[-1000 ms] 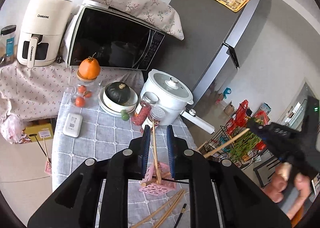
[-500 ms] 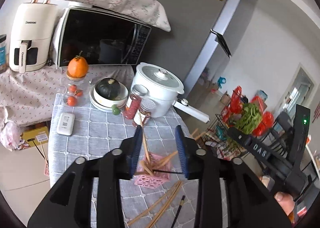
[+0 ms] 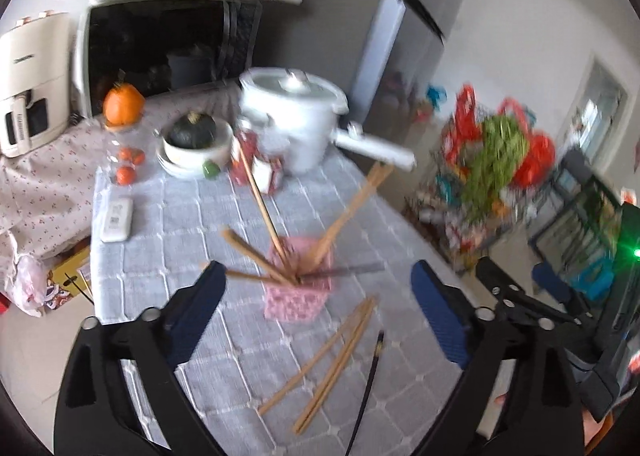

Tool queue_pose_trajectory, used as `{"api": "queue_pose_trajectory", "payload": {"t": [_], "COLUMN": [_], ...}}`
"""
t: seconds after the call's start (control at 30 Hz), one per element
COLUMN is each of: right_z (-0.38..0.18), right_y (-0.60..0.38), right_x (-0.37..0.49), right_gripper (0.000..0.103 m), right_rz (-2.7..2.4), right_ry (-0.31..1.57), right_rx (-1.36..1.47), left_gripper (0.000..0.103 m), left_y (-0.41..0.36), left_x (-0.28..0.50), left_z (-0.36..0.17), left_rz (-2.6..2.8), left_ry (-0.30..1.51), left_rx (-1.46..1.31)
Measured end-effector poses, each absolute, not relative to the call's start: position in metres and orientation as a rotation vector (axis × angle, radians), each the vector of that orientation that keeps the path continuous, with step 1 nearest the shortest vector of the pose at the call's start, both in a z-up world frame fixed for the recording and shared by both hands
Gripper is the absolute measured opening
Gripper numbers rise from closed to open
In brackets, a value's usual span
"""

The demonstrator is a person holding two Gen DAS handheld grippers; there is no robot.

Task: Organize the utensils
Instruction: 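Move the left gripper back to the pile and grasp a wooden chopstick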

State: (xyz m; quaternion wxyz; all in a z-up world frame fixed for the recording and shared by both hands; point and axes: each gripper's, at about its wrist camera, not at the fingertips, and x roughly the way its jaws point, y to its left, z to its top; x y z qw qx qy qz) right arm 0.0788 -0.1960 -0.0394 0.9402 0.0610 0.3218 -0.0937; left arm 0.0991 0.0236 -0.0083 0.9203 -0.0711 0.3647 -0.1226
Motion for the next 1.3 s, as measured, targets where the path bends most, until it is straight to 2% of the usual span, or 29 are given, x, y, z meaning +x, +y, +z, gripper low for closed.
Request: {"api": "queue_pose_trajectory", "payload": {"t": [0.27, 0.43, 0.5, 0.67, 0.73, 0.87, 1.13, 1.3], "right_z": [-0.133, -0.163, -0.167, -0.171, -0.172, -0.173, -0.175, -0.181], "right_y": [-0.264, -0.290, -0.295, -0.302, -0.303, -0.307, -0.326, -0.341], "right_x": [0.039, 0.019, 0.015, 0.013, 0.011, 0.012, 0.018, 0.020], "right_gripper": [0.096, 0.096, 0.096, 0.096, 0.096, 0.096, 0.096, 0.096], "right_rz": [-0.248, -0.265, -0.265, -0.244, -0.235, -0.224, -0.195, -0.200], "right_ry": [0.917, 0.989, 0.999, 1.010, 1.013, 1.016, 1.013, 1.023], "right_rx": [0.289, 0.358, 0.372, 0.423, 0.433, 0.441, 0.500, 0.543], "left_gripper": [0.095, 0.094, 0.088, 0.043, 0.034, 0.024, 0.023, 0.027], "left_y": [-0.026, -0.060, -0.075, -0.097, -0.100, -0.109, -0.145, -0.156], "left_x": [0.110, 0.115, 0.119, 0.137, 0.146, 0.159, 0.189, 0.216], "left_z": [-0.063, -0.103, -0.121, -0.152, -0.162, -0.176, -0.189, -0.200], "left_rz": [-0.353, -0.416, -0.431, -0.419, -0.411, -0.381, -0.289, -0.263], "left_ry": [0.982, 1.091, 1.122, 1.141, 1.127, 1.103, 1.091, 1.187], "left_rx": [0.013, 0.102, 0.146, 0.233, 0.239, 0.247, 0.313, 0.328]}}
